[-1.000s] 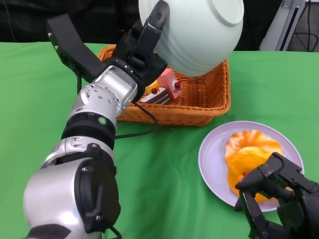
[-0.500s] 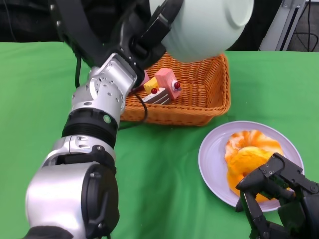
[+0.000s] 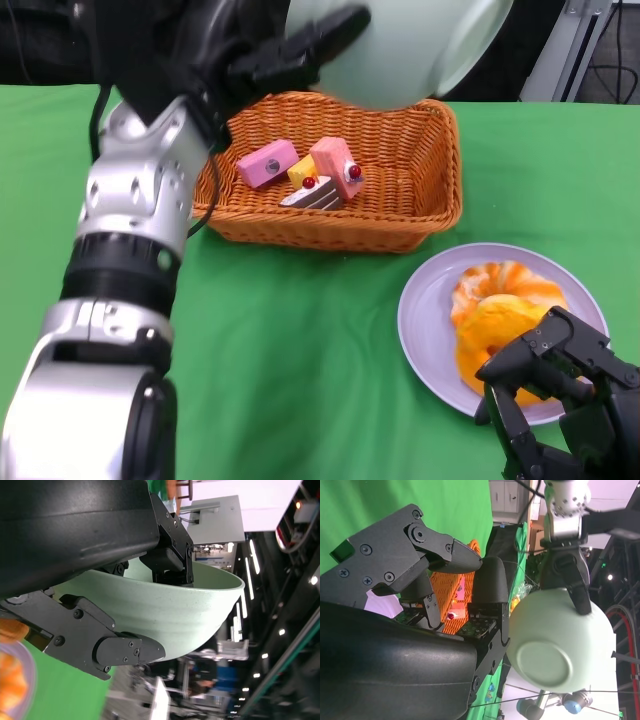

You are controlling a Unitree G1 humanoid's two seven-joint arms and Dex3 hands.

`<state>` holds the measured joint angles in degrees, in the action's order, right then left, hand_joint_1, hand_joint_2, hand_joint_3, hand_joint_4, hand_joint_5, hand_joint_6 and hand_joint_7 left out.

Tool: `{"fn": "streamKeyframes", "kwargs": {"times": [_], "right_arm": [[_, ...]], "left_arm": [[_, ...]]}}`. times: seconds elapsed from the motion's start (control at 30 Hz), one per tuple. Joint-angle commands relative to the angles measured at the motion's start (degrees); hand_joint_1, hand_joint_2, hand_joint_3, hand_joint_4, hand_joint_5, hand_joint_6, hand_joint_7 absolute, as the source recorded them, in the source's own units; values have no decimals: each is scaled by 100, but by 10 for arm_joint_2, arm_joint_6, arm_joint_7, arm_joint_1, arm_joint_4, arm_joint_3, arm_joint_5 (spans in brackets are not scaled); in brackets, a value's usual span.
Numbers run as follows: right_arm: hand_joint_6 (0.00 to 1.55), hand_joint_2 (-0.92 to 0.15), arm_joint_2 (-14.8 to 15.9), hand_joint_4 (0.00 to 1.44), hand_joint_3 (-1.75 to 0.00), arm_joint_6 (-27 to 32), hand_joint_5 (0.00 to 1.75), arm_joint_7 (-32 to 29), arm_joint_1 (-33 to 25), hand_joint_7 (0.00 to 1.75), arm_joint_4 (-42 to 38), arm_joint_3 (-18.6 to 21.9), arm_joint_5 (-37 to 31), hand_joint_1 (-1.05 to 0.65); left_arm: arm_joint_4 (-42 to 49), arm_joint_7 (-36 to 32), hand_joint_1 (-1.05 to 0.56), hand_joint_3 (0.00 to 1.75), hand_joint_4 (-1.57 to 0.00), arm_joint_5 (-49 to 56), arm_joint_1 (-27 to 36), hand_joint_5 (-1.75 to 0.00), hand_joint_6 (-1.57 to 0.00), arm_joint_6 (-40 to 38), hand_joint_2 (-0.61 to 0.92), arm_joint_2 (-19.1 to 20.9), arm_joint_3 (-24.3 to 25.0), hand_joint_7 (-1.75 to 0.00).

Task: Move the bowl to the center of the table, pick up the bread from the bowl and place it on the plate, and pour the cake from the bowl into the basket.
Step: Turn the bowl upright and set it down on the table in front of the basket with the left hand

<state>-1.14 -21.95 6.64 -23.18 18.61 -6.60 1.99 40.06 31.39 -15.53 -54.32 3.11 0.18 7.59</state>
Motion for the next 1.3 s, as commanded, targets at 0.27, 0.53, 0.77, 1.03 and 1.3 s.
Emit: {"fn": "streamKeyframes", "kwargs": {"times": [0.27,0.53,0.77,1.03,1.3], "right_arm": [[64,-53,9,73,-102,-10,159,5,0,141,0,10,8,-17],[64,-52,10,73,-104,-4,159,9,5,140,-5,11,13,-15],[64,-49,6,73,-112,3,159,5,4,140,-1,7,7,-13],[64,-49,6,73,-111,5,159,6,4,141,0,6,11,-15],[64,-49,7,73,-112,3,159,5,6,140,-2,7,9,-14]], "left_arm": [[-12,18,-27,92,-78,76,42,-173,-74,208,65,42,-50,-142],[45,-87,-23,61,-71,279,108,-169,-68,525,78,126,-108,-127],[86,-221,-23,56,-73,414,117,-154,-79,647,78,177,-124,-104],[89,-379,-28,41,-69,553,132,-174,-69,701,87,217,-147,-133],[59,-541,-28,40,-72,672,191,-175,-72,731,86,269,-168,-130]]}}
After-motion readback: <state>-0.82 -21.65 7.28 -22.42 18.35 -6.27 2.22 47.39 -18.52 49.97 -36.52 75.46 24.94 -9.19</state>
